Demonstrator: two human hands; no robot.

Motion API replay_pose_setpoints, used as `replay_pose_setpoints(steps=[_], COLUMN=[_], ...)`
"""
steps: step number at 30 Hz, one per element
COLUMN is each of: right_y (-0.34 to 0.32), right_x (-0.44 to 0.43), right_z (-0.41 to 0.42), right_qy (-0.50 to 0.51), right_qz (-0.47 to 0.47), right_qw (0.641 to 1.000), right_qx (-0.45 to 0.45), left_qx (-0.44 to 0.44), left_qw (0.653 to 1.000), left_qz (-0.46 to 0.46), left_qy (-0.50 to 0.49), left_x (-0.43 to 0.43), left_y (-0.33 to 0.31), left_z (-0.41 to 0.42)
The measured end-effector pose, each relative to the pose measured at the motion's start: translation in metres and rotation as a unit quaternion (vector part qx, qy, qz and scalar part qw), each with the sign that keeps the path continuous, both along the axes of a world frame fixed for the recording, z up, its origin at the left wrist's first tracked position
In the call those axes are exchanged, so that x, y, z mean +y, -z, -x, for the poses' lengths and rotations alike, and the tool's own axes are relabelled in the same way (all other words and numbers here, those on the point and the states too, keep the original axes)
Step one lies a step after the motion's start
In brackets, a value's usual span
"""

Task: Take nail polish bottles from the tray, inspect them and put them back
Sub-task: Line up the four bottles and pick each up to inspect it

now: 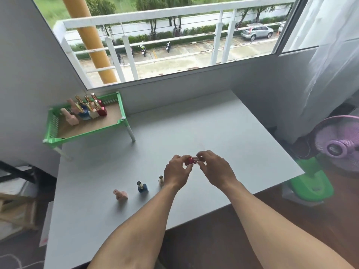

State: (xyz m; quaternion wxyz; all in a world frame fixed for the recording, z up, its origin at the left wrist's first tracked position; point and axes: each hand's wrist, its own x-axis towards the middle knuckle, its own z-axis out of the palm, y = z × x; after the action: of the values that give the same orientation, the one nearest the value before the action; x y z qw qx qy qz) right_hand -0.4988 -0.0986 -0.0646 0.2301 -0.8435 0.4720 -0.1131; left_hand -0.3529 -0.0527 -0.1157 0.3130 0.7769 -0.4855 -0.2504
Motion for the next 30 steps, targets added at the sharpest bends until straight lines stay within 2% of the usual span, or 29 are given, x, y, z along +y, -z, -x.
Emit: replay_pose_setpoints(steps=[14, 30], right_y=[-0.009, -0.005], right_x=[-0.006, -0.001], right_z=[-0.013, -0.008], right_qy=[-0.003, 0.035], right_qz=[-0.008, -0.049], right_qw=[1.0, 0.995], right_qx=[0.009, 0.083], left_qx=[-0.007, 0.005], left_qw=[1.0, 1.0], left_qz=[0.013, 0.005], left_qy=[-0.023, 0.018], left_x=[0.014, 0.026], left_y=[-0.008, 0.005], left_z=[-0.021, -0.014])
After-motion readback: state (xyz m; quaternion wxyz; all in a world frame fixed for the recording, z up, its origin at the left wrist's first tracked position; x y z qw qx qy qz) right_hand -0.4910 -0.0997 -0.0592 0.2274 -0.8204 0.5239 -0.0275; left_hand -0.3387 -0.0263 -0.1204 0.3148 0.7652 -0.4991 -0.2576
